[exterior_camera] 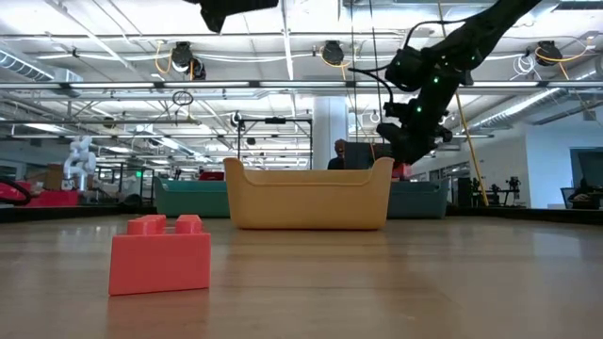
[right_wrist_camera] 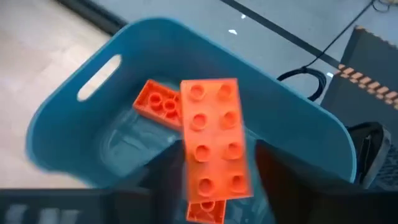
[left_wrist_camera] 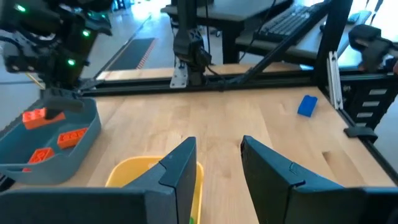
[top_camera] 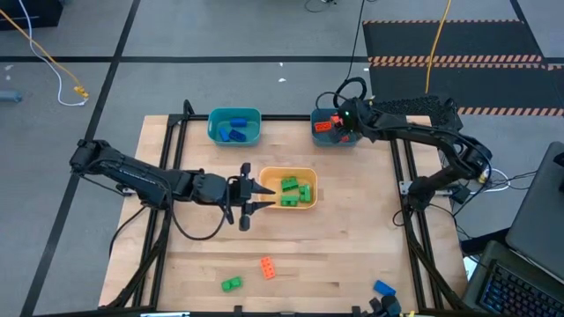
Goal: Sort & place blocks by color
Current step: Put the orange game piece into the blue bin, then put the blue game piece into the green bin
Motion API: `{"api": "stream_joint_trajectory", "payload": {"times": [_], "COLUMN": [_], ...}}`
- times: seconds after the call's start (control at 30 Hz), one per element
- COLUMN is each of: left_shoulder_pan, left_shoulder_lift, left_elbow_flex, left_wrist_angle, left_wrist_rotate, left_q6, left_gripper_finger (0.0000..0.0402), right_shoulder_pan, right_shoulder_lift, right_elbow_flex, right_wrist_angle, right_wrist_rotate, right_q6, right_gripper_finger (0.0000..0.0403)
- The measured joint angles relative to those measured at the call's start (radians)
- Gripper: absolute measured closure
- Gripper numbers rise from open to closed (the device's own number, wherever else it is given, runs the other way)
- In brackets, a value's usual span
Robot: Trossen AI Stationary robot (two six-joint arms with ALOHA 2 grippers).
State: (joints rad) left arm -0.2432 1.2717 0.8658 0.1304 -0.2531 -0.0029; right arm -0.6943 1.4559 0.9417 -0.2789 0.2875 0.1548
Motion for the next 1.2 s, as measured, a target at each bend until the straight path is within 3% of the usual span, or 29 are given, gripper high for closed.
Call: {"api": "stream_joint_trajectory", "payload": {"times": [0.17,0.3,0.47,0.63,0.83,1.03,1.2], "left_shoulder_pan": [-0.005,-0.005,-0.005,-0.005,-0.005,0.003,0.015], "left_shoulder_lift": [0.004,0.008,0.008,0.008,0.008,0.008,0.008], "left_elbow_flex": [-0.001,-0.001,-0.001,-0.001,-0.001,-0.001,-0.001], "left_wrist_angle": [-0.005,-0.028,-0.047,-0.061,-0.061,-0.057,-0.067], "left_wrist_rotate": [0.0,0.0,0.0,0.0,0.0,-0.023,-0.03], "left_q6": [-0.007,-0.021,-0.024,-0.019,-0.009,0.009,0.046], "left_gripper_finger": [0.0273,0.0273,0.0273,0.0273,0.0273,0.0266,0.0203], "right_shoulder_pan": [-0.012,-0.012,0.019,0.117,0.374,0.665,0.873], "right_shoulder_lift": [0.014,0.004,-0.059,-0.166,-0.228,-0.232,-0.232], "right_elbow_flex": [0.0,0.0,0.0,0.001,0.001,0.001,0.001], "right_wrist_angle": [0.022,0.017,-0.061,-0.261,-0.571,-0.7,-0.709], "right_wrist_rotate": [-0.001,-0.002,-0.09,-0.237,-0.269,-0.36,-0.425], "right_q6": [0.021,0.008,0.015,0.043,0.125,0.325,0.527], "right_gripper_finger": [0.0096,0.0054,0.0059,0.0084,0.0103,0.0104,0.0104]}}
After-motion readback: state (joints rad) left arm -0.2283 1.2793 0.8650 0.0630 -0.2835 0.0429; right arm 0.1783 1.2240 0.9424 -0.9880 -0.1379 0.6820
